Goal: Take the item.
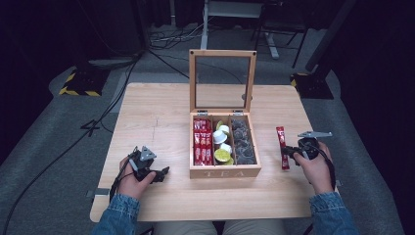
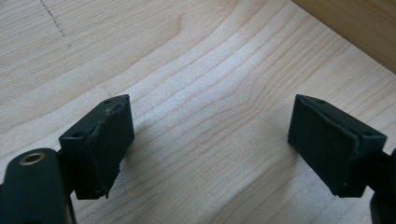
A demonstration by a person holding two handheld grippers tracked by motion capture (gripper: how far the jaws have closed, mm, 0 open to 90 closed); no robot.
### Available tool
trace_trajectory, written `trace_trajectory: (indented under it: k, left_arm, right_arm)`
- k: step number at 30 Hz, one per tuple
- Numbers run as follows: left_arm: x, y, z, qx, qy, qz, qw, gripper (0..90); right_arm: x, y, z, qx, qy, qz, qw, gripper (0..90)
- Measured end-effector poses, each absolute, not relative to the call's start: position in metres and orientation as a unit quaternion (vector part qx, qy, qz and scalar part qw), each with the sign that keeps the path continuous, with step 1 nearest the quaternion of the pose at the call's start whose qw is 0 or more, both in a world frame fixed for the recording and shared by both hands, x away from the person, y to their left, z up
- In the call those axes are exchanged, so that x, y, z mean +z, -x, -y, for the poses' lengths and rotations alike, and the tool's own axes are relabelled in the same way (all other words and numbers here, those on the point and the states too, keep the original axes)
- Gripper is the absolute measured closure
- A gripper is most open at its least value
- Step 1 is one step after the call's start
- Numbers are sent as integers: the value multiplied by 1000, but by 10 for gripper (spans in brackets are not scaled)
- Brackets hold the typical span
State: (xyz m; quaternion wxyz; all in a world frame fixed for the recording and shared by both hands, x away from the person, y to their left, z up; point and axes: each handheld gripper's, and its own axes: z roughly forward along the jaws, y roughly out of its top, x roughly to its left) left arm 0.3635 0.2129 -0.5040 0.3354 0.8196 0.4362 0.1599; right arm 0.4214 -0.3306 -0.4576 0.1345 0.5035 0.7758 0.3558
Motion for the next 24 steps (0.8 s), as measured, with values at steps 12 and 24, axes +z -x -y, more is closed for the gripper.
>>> trace_trajectory:
  k: [12, 24]
  left_arm:
    - [-504, -368, -212, 162, -818, -439, 334, 135]
    - [-504, -372, -209, 160, -819, -440, 332, 104]
  right_arm:
    - [-472, -421, 331, 329, -524, -775, 127, 821]
    - [-481, -420, 333, 322, -542, -763, 142, 639]
